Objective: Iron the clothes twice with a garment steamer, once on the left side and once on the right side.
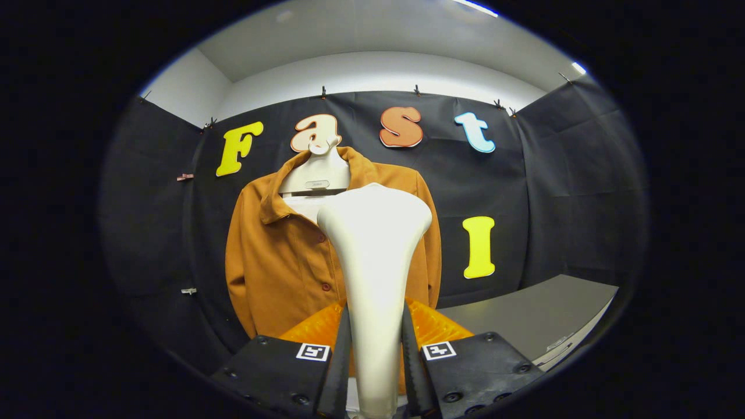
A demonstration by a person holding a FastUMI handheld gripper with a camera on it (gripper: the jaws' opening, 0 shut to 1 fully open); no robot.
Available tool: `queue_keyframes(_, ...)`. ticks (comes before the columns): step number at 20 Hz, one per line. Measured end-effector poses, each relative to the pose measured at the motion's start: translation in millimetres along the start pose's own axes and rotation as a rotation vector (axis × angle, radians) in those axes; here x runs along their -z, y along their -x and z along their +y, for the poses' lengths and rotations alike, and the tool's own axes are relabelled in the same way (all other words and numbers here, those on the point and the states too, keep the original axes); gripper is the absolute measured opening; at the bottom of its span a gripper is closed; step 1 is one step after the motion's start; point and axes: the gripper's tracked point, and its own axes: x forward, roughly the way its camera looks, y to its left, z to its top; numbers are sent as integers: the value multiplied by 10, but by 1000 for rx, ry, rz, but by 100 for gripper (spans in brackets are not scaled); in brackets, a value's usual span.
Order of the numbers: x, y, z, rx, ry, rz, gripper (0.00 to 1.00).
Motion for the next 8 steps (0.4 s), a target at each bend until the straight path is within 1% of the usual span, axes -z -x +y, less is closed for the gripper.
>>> queue_keyframes(8, -56, 21, 3, -10, -4, -14, 43)
